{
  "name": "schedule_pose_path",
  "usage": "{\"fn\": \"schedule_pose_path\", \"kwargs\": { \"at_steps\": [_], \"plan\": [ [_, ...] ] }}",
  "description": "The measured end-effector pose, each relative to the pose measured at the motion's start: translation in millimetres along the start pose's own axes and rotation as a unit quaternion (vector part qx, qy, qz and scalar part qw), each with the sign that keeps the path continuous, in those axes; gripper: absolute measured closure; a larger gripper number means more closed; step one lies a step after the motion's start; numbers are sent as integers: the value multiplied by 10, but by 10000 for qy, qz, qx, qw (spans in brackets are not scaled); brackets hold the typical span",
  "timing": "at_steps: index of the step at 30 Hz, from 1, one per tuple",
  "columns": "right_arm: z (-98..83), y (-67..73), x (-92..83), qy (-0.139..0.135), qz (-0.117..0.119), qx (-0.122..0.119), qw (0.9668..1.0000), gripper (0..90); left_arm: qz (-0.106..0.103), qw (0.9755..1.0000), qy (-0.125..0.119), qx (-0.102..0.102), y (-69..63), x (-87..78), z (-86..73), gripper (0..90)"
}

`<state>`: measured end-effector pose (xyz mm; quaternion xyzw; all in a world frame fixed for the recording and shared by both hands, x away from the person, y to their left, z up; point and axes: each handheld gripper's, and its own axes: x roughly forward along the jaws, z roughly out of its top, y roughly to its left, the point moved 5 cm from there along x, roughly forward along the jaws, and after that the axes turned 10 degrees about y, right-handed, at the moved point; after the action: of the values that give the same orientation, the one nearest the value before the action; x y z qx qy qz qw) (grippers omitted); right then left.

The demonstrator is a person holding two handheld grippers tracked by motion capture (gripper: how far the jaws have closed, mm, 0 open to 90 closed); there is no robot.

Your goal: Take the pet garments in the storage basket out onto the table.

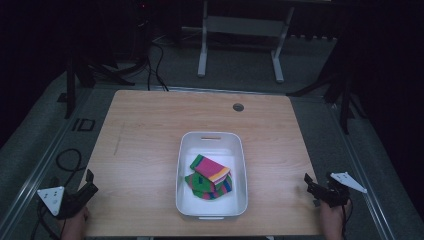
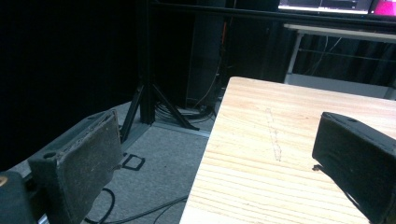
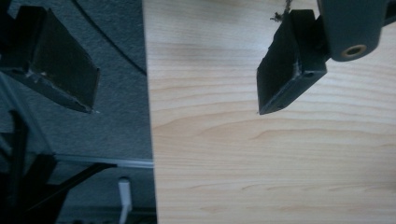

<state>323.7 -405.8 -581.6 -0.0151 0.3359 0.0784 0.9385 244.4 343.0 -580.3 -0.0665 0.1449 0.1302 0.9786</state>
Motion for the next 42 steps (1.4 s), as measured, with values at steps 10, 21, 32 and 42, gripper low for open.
{"fn": "schedule_pose_path", "kwargs": {
  "at_steps": [10, 21, 32, 42],
  "plan": [
    [-4, 34, 62, 407, 539, -298, 9973, 129, 21, 10000, 16, 39, -5, 0, -1, 19],
    [0, 54, 43, 597, 1254, -561, 9887, 122, 30, 10000, 5, -9, 1, 1, 0, 19],
    [-14, 123, 34, 942, 1942, -1372, 9667, 130, 39, 10000, 8, 17, -2, -1, -1, 19],
    [-23, 328, 2, 1365, 2398, -2139, 9371, 137, 29, 10000, -3, 21, -4, -3, -1, 19]
  ]
}}
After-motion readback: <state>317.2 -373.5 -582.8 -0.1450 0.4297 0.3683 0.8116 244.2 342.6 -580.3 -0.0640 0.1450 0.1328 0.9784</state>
